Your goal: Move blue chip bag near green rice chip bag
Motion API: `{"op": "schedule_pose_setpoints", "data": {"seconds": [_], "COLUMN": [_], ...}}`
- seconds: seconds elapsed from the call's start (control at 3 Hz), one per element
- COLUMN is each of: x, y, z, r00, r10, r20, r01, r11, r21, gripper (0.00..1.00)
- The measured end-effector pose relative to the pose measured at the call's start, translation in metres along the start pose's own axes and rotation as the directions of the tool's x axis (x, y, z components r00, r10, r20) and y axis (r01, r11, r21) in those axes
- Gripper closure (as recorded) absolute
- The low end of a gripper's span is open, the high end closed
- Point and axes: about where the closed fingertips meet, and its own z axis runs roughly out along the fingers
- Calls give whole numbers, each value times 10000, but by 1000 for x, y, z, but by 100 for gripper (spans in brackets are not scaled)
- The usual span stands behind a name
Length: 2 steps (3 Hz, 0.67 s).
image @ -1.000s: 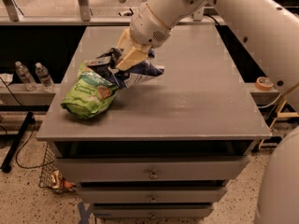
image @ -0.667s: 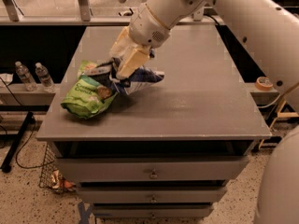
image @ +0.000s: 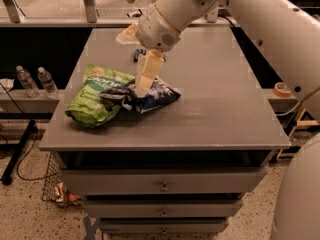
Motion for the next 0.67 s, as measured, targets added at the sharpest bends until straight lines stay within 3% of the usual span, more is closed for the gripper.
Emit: {"op": "schedule_pose_setpoints", "data": {"seconds": [0.33, 0.67], "x": [13, 43], "y": [22, 72], "z": [-22, -61], "r00": [9982, 9797], "r10": [513, 1875], "r20": [-312, -708], "r01": [-502, -1796], "r11": [9982, 9781], "r21": [339, 1050], "gripper": [0, 0]}}
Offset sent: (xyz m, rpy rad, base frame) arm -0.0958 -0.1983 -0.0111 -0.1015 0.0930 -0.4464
